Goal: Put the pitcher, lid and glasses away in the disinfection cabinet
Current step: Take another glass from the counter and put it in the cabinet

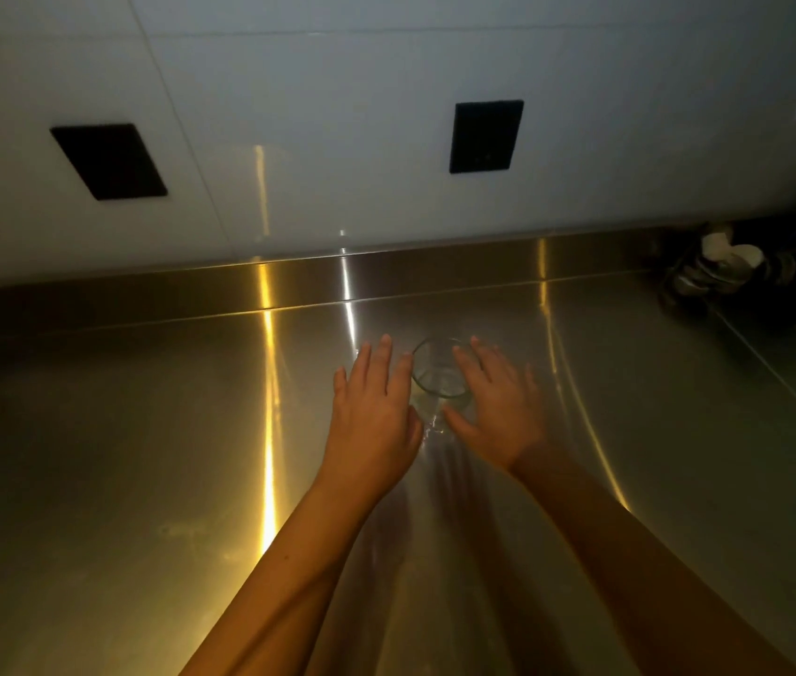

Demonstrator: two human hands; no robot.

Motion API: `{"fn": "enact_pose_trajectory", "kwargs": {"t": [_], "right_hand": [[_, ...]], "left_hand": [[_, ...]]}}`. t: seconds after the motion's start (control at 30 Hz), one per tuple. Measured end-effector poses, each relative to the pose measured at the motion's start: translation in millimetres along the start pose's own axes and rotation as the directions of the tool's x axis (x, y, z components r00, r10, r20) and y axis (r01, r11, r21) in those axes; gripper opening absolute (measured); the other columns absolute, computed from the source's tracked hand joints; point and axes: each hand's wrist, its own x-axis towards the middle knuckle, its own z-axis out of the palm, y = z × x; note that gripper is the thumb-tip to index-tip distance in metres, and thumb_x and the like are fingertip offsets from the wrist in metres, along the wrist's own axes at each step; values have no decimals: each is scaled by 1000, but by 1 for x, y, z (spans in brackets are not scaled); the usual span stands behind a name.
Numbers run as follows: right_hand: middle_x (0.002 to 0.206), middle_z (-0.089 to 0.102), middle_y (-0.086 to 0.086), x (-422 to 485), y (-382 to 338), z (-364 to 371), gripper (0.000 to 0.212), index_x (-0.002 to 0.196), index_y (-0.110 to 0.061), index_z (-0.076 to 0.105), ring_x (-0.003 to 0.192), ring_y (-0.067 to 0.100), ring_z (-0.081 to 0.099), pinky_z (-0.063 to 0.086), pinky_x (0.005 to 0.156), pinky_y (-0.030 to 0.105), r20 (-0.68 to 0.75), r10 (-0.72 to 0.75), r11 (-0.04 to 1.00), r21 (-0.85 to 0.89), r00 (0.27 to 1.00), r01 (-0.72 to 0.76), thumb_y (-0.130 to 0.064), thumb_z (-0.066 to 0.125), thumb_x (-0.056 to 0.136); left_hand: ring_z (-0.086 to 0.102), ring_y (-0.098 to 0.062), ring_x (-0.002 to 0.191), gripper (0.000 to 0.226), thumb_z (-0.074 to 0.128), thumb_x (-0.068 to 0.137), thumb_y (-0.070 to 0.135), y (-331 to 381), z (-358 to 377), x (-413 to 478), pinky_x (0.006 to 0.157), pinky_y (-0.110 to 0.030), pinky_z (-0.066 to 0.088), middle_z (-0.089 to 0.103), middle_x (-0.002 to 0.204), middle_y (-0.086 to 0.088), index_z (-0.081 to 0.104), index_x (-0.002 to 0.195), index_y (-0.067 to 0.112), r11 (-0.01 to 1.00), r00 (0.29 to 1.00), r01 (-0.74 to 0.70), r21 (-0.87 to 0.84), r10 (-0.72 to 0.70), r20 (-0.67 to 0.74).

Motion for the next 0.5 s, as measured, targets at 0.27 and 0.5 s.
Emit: {"fn": "enact_pose_trajectory", "kwargs": {"t": [0.27, 0.5], "right_hand": [[157, 7, 4, 20, 2, 6, 76, 148, -24, 16, 143, 23, 9, 9, 113, 49, 5, -90, 996, 2, 996, 90, -52, 51, 87], [157, 4, 3, 35, 0, 14, 76, 148, -26, 17, 143, 26, 6, 14, 112, 49, 61, -127, 992, 7, 990, 127, -52, 53, 86]], "left_hand": [[7, -32, 144, 60, 52, 92, 21, 1, 6, 8, 113, -45, 2, 16, 155, -14, 28, 145, 10, 1000, 999, 19, 25, -20, 43], [26, -41, 137, 59, 66, 82, 13, -4, 15, 12, 107, -54, 17, 34, 146, -22, 44, 136, 4, 997, 997, 48, 52, -51, 66]]}}
